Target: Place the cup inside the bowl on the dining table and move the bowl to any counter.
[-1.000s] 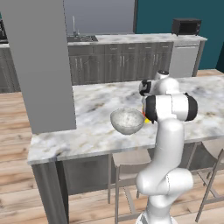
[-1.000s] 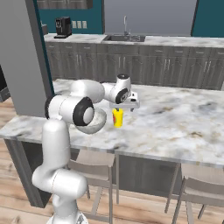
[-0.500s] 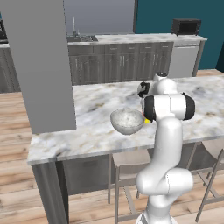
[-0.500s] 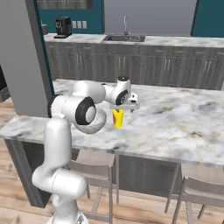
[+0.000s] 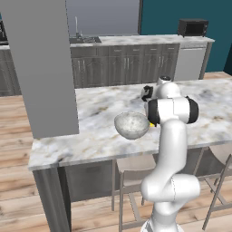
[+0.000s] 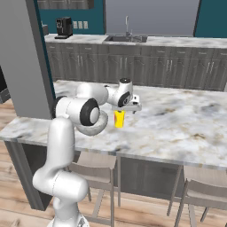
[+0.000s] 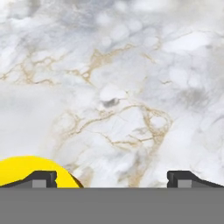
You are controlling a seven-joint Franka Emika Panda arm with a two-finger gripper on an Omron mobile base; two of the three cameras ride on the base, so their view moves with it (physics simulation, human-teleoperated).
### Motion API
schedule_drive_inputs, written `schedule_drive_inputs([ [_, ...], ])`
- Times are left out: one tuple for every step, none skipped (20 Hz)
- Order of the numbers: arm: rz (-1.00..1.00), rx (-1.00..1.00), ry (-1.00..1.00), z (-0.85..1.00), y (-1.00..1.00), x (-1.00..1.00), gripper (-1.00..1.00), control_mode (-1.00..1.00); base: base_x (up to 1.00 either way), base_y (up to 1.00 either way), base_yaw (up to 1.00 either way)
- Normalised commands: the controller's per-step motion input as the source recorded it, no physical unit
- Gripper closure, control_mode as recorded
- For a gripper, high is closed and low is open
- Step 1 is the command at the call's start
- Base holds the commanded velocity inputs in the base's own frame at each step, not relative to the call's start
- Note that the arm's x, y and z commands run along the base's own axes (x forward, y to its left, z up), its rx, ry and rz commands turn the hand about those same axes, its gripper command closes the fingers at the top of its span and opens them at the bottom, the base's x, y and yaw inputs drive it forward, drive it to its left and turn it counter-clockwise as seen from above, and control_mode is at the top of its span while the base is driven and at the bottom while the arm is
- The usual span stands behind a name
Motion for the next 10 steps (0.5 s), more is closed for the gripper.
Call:
schedule_drive_inputs([
  [0.00, 0.00, 0.00, -0.06, 0.00, 0.17, -1.00, -1.00, 0.00, 0.00, 0.00],
  [0.00, 0.00, 0.00, -0.01, -0.02, 0.16, -1.00, -1.00, 0.00, 0.00, 0.00],
  [0.00, 0.00, 0.00, 0.00, -0.03, 0.14, -1.00, -1.00, 0.00, 0.00, 0.00],
  [0.00, 0.00, 0.00, 0.00, -0.02, 0.09, -1.00, -1.00, 0.00, 0.00, 0.00],
  [0.00, 0.00, 0.00, 0.00, -0.03, 0.04, -1.00, -1.00, 0.00, 0.00, 0.00],
  [0.00, 0.00, 0.00, 0.00, -0.03, 0.00, -1.00, -1.00, 0.00, 0.00, 0.00],
  [0.00, 0.00, 0.00, 0.00, -0.03, 0.00, -1.00, -1.00, 0.00, 0.00, 0.00],
  [0.00, 0.00, 0.00, 0.00, -0.02, 0.00, -1.00, -1.00, 0.00, 0.00, 0.00],
  [0.00, 0.00, 0.00, -0.03, -0.02, 0.00, -1.00, -1.00, 0.00, 0.00, 0.00],
  [0.00, 0.00, 0.04, -0.06, -0.01, 0.00, -1.00, -1.00, 0.00, 0.00, 0.00],
])
